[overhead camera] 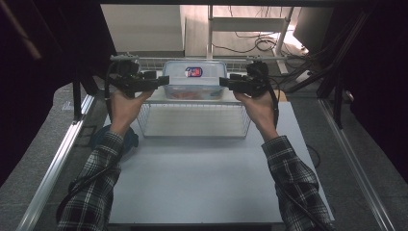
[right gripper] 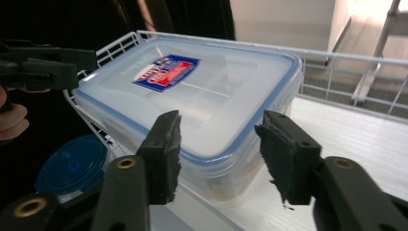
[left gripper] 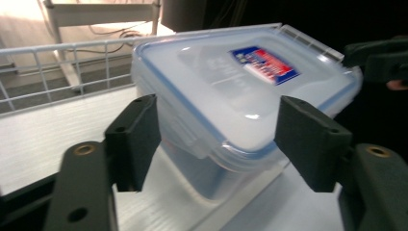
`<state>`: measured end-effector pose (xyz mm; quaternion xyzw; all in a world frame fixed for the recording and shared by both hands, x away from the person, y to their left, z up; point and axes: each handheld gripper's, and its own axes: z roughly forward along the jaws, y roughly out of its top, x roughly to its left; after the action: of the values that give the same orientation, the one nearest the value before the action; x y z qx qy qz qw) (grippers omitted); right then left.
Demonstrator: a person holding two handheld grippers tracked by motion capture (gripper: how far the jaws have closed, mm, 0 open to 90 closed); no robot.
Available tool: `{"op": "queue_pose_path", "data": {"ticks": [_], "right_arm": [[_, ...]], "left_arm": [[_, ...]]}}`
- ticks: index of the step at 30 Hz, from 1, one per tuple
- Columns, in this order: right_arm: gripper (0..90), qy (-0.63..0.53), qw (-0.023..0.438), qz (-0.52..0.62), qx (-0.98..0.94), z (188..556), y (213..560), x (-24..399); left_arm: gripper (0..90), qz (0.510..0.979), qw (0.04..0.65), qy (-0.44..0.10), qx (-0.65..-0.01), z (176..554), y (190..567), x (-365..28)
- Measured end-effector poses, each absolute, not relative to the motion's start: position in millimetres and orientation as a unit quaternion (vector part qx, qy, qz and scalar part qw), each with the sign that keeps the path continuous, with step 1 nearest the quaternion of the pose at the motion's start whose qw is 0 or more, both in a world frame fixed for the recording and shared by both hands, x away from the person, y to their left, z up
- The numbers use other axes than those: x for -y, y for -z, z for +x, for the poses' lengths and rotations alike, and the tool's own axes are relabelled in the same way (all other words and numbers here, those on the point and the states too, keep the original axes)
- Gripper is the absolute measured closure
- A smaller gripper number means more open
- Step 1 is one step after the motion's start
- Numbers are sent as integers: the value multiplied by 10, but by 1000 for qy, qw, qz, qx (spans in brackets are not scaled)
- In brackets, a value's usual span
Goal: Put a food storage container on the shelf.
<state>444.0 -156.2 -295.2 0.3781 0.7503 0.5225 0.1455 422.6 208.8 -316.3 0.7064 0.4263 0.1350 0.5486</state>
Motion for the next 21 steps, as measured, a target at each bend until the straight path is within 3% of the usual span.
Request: {"op": "queue_pose_path", "data": {"ticks": [7,10,21], "right_arm": [[305,-528,163,344,-759,4150,3016,1609],[189,-532,169,324,-764,3976,3070,1614],[47,-514,166,288,-791,3579,3380,1610]], "left_arm": [[124,725,543,-132,-403,3907,3271,-2098],[88,735,541,-140,-384,3679,3349,-2084],[73,744,550,-140,-353,3213,3681,-2026]]}}
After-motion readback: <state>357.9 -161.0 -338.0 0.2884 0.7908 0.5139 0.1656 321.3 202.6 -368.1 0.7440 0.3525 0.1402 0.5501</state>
